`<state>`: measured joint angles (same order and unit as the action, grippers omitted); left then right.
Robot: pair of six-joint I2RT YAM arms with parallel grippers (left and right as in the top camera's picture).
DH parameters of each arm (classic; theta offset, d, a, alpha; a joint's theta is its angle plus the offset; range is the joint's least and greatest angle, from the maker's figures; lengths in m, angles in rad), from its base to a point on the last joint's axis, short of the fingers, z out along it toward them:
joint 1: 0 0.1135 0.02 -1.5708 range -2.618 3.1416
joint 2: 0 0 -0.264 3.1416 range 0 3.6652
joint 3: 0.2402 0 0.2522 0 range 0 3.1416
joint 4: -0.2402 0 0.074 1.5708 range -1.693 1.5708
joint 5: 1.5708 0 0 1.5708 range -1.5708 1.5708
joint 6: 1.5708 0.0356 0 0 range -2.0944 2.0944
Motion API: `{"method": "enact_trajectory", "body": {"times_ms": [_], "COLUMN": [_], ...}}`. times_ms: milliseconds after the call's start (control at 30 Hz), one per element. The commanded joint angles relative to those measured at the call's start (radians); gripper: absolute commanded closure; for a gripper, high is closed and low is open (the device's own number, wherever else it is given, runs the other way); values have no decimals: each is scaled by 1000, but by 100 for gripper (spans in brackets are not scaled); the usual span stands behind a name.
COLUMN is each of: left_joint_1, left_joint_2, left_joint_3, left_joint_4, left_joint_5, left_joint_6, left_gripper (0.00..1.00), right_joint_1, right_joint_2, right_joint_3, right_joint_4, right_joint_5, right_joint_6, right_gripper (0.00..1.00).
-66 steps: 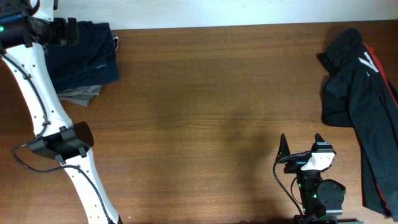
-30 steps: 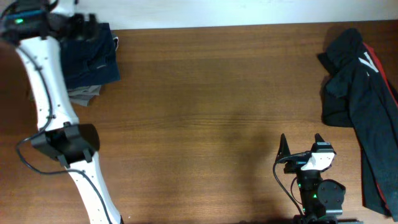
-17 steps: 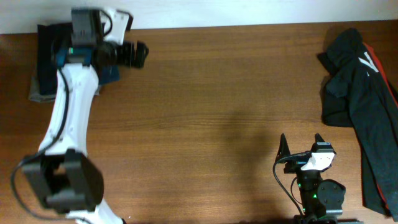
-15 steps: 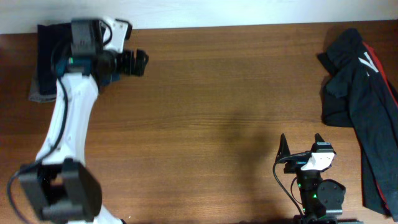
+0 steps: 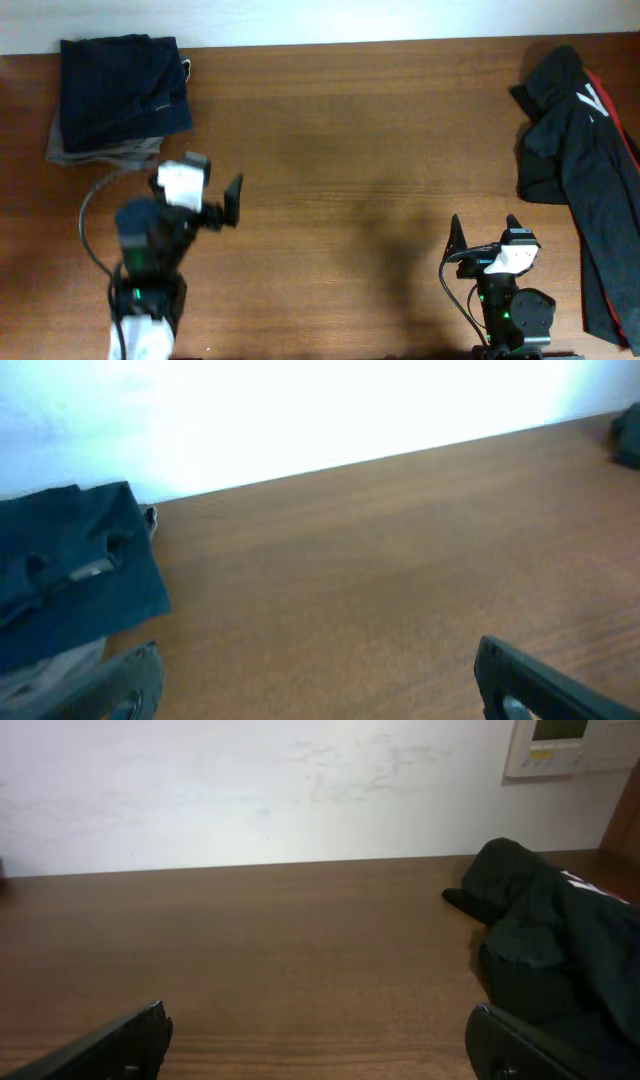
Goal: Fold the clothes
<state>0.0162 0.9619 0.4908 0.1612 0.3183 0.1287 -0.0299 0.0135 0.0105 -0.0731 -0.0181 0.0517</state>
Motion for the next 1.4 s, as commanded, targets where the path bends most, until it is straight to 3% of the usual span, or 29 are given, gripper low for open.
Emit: {"method": "enact_trajectory", "body": {"times_ms": [0, 167, 467, 833, 1167, 1367], "left_joint_1": [4, 4, 4, 4, 4, 4], "left_joint_2": [-157, -352, -637, -780, -958, -957], "left_joint_3": [-162, -316, -475, -482, -482, -482], "left_joint_4": [104, 177, 177, 7, -237, -237], "left_joint_5": [-11, -115, -151, -196, -216, -241], "left_joint_6": [-13, -113, -115, -114, -114, -114], "left_gripper": [1, 1, 1, 1, 1, 1], "right_joint_1": [6, 6, 6, 6, 6, 6], "right_joint_2": [-9, -9, -9, -9, -9, -9], "right_joint_3": [-5, -5, -5, -5, -5, -5], "right_joint_4": [-6, -6, -6, -6, -6, -6], "right_joint_5": [12, 12, 12, 12, 12, 12], "right_joint_6": [2, 2, 2, 2, 2, 2], "right_gripper": [1, 1, 1, 1, 1, 1]}}
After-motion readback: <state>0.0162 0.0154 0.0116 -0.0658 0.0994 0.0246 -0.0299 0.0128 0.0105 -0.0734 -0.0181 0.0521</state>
